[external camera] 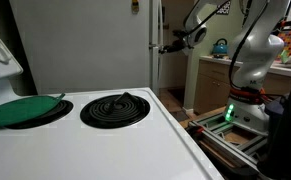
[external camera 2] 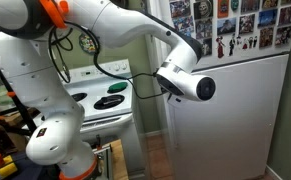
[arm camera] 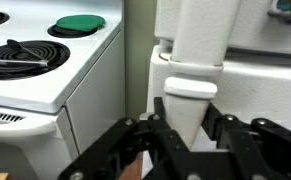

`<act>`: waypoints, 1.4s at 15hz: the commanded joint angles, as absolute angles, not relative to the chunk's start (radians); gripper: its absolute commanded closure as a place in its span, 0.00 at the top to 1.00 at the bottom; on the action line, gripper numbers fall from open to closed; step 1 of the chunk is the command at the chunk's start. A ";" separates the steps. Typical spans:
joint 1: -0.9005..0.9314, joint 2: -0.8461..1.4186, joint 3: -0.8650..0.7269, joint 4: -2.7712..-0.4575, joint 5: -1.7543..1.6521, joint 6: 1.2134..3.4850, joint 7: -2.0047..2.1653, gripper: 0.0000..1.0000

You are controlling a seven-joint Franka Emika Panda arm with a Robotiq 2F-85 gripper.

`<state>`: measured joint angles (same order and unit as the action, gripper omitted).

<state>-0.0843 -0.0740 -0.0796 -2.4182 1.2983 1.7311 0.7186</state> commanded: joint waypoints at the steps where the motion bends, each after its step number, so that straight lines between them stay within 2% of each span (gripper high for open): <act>1: -0.136 -0.118 -0.118 -2.447 1.186 1.766 0.731 0.14; 13: -0.206 -0.159 -0.162 -2.403 1.008 1.781 0.728 0.14; 14: -0.211 -0.156 -0.166 -2.394 0.992 1.783 0.716 0.64; 15: -0.215 -0.155 -0.167 -2.387 0.979 1.797 0.709 0.65; 20: -0.222 -0.159 -0.176 -2.389 1.031 1.902 0.597 1.00; 21: -0.221 -0.158 -0.176 -2.389 1.040 1.912 0.586 1.00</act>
